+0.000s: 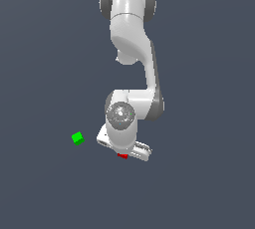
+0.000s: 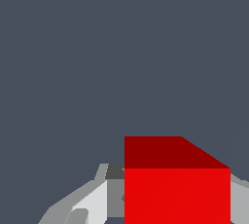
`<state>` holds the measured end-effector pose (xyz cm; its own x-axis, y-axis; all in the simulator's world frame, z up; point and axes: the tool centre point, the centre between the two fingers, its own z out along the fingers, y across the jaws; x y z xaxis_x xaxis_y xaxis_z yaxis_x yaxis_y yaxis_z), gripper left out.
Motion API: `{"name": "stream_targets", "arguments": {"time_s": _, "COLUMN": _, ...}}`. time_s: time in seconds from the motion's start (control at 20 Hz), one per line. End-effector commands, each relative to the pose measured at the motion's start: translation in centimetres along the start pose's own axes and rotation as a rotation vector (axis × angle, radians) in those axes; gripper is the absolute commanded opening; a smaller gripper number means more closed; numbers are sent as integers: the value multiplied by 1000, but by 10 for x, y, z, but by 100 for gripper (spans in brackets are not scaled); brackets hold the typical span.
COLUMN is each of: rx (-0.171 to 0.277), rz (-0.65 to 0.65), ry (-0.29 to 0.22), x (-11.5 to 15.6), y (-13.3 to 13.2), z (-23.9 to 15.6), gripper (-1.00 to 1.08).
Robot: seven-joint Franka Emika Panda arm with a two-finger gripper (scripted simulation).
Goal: Stack the red cube on top of the green cube.
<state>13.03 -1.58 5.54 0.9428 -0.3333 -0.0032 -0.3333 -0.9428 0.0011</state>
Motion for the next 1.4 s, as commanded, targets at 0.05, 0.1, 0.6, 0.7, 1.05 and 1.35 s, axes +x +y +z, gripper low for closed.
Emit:
{"name": "stream_targets", "arguments": {"time_s": 0.05, "rx": 1, "rz": 0, "ry": 3, "x": 0, "y": 0, "z": -28, "gripper": -100}}
{"name": "stream_targets", "arguments": {"time_s": 0.1, "rx": 1, "rz": 0, "ry": 3, "x": 0, "y": 0, "z": -35, "gripper": -100}}
{"name": "stream_targets", "arguments": {"time_s": 0.6, "rx": 1, "rz": 0, "ry": 3, "x": 2, "y": 0, "z": -65, "gripper": -100}}
{"name": "stream_targets", "arguments": {"time_s": 0.7, "rx": 1, "rz": 0, "ry": 4, "x": 1, "y": 0, "z": -64, "gripper": -100}}
{"name": "stream_targets", "arguments": {"time_s": 1.05, "rx": 1, "rz": 0, "ry": 4, "x": 1, "y": 15, "z": -60, "gripper": -100}}
{"name": "stream_targets", "arguments": {"time_s": 1.35, "rx": 1, "rz": 0, "ry": 4, "x": 1, "y": 58, "z": -49, "gripper": -100}}
